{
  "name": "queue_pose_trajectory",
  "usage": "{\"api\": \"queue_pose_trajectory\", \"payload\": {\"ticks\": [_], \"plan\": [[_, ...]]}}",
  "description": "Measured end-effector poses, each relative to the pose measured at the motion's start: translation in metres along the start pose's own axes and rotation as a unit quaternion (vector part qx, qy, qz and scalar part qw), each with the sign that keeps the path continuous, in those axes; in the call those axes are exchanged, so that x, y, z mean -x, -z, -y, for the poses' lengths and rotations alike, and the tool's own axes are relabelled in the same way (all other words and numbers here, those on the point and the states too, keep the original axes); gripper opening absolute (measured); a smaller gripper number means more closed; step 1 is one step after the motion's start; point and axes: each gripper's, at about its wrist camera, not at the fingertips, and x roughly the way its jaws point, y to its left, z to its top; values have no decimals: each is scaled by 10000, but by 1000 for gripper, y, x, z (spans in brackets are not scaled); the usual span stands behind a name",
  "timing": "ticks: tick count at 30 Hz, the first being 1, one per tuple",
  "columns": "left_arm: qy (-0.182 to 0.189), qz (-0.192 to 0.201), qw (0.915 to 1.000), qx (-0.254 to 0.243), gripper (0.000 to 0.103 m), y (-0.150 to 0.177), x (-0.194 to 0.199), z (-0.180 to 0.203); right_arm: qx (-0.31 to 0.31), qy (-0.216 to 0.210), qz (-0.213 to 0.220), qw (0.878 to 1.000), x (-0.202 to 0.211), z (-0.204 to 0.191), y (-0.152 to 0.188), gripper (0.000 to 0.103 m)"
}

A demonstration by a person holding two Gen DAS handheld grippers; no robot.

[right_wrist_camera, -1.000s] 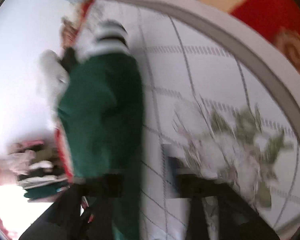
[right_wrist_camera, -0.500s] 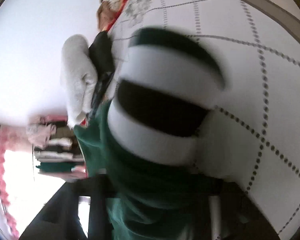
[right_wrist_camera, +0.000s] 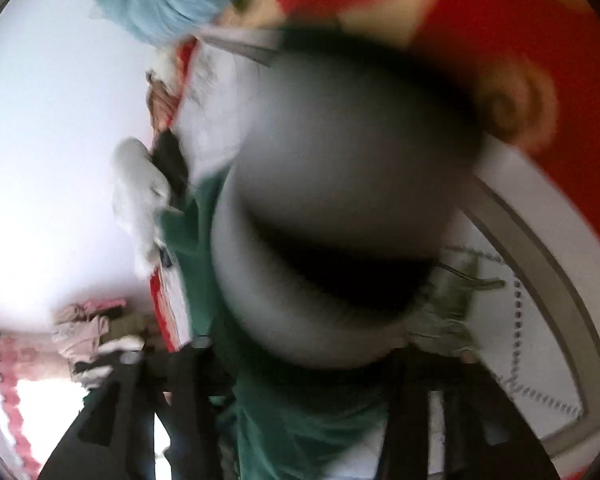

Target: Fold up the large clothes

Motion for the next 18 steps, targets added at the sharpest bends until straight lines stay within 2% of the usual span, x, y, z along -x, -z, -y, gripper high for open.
{"api": "queue_pose_trajectory", "payload": {"ticks": [1,4,7,9,11,13,16,18], "plan": [[7,-18,10000,-4,103,1,0,-1,-9,-77,-128,9999,-11,11,-2,61],[75,-81,9999,-5,102,2,10,0,223,-460,-501,9974,-40,21,-6,64],[299,167,9994,-86,102,5,36,18,415,-547,-527,9962,-44,13,-2,77],[490,209,9985,-112,102,8,41,35,412,-614,-540,9958,-47,12,-3,80],[672,106,9976,-148,102,4,35,60,333,-817,-618,9942,-50,14,-7,80],[674,-192,9971,-286,103,2,9,81,292,-1013,-757,9915,-51,15,-9,80],[578,-168,9980,-204,103,-2,-2,85,397,-1386,-1099,9834,-51,18,-11,80],[617,-197,9976,-229,103,-2,-1,85,461,-1409,-1354,9796,-51,23,-11,79]]}}
